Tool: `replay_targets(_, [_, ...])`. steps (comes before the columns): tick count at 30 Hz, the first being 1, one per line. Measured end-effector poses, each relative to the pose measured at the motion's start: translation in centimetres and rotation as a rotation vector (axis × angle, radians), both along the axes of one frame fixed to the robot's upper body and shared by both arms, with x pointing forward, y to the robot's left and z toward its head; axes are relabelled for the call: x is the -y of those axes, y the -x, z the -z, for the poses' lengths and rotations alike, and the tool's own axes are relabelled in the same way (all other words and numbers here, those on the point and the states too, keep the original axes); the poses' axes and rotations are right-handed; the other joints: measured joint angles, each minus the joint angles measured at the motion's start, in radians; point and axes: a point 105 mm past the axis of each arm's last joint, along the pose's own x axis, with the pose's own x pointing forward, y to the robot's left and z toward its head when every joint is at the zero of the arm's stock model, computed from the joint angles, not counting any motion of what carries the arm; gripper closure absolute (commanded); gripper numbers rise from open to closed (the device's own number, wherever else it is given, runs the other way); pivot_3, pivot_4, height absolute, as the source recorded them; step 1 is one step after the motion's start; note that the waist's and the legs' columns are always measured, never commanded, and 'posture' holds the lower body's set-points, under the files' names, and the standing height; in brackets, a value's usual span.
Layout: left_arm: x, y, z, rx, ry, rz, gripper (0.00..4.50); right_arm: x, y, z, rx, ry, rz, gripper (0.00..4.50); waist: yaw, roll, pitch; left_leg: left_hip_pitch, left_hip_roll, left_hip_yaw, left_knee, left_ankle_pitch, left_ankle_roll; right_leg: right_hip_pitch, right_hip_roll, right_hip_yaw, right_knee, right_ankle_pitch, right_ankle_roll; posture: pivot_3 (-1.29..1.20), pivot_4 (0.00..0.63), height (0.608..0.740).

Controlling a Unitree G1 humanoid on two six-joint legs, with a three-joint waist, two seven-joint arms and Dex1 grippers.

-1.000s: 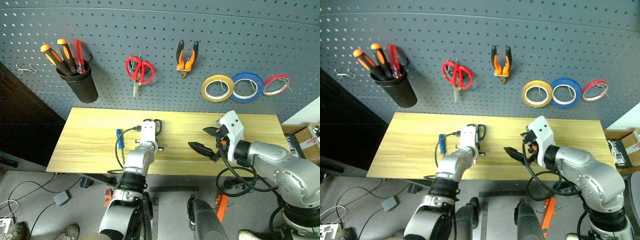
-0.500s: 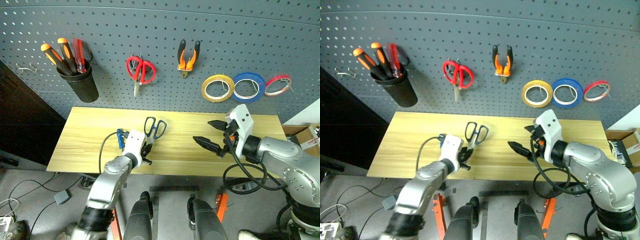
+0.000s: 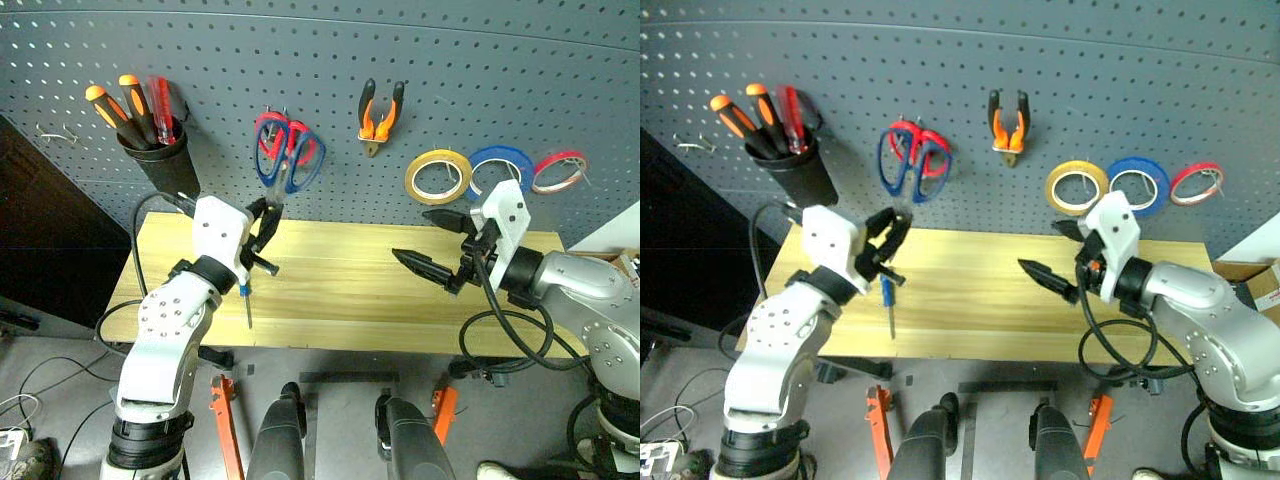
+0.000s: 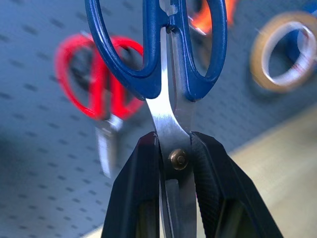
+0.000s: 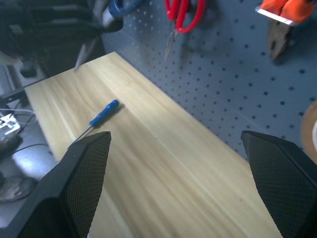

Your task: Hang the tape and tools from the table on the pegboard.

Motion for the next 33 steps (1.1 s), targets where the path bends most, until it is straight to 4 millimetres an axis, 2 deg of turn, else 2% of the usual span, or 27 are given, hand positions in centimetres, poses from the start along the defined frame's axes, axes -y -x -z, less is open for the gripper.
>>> replay_targets(2, [-0.1,-0.4,0.1,-0.012,0.009,-0.002,3.87,0.0,-0.1,0.0,0.002,0.0,0.003,0.0,-0.001,0.0,0.0,0.0,0.0,0.0,0.0,0.0,0.0,0.0,0.0,0.0,0.0,0.003,0.005,-0.09,0.304,0.74])
replay_targets(11, [-0.5,-3.5,1.1,-0.086,0.048,-0.02,3.87,0.0,-0.5,-0.5,0.033,0.02,0.008,0.0,-0.002,0.0,0.0,0.0,0.0,0.0,0.001,0.0,0.0,0.0,0.0,0.0,0.001,0.003,0.006,-0.1,0.31,0.74])
replay_targets(18, [0.4,-4.5,1.5,-0.101,0.083,0.012,3.87,-1.5,0.0,-3.3,0.115,-0.046,-0.065,0.0,-0.004,0.0,0.0,0.0,0.0,0.0,0.001,0.0,0.0,0.0,0.001,0.0,0.001,0.003,0.006,-0.11,0.311,0.74])
replay_targets(19, [0.4,-4.6,1.5,-0.102,0.085,0.012,3.14,-1.7,0.0,-3.6,0.121,-0.062,-0.074,0.0,-0.004,0.0,0.0,0.0,0.0,0.0,0.001,0.0,0.0,0.0,0.001,0.0,0.001,0.004,0.006,-0.11,0.311,0.74])
replay_targets(20, [0.4,-4.6,1.5,-0.102,0.089,0.013,2.97,-1.8,0.1,-3.9,0.13,-0.07,-0.077,0.0,-0.004,0.0,0.0,0.0,0.0,0.0,0.001,0.0,0.0,0.0,0.001,0.0,0.001,0.004,0.006,-0.11,0.311,0.74])
replay_targets(24, [0.2,-4.6,2.0,-0.12,0.114,0.007,1.73,-2.0,0.2,-4.3,0.138,-0.083,-0.084,0.0,-0.004,0.0,0.0,0.0,0.0,0.0,0.001,0.0,0.0,0.0,0.001,0.0,0.002,0.004,0.006,-0.11,0.311,0.74])
replay_targets(29, [-1.3,-4.2,5.1,-0.268,0.131,-0.069,0.21,-1.9,0.4,-3.2,0.094,-0.078,-0.08,0.0,-0.004,0.0,0.0,0.0,0.0,0.0,0.001,0.0,0.0,0.001,0.001,0.0,0.002,0.004,0.006,-0.1,0.312,0.74])
replay_targets(33, [-3.1,-2.6,9.2,-0.484,0.155,-0.172,0.21,-2.0,0.5,-0.5,-0.031,-0.076,-0.051,0.0,-0.005,0.0,0.0,0.001,0.001,-0.001,0.001,0.0,0.0,0.001,0.001,0.0,0.003,0.004,0.006,-0.08,0.314,0.74])
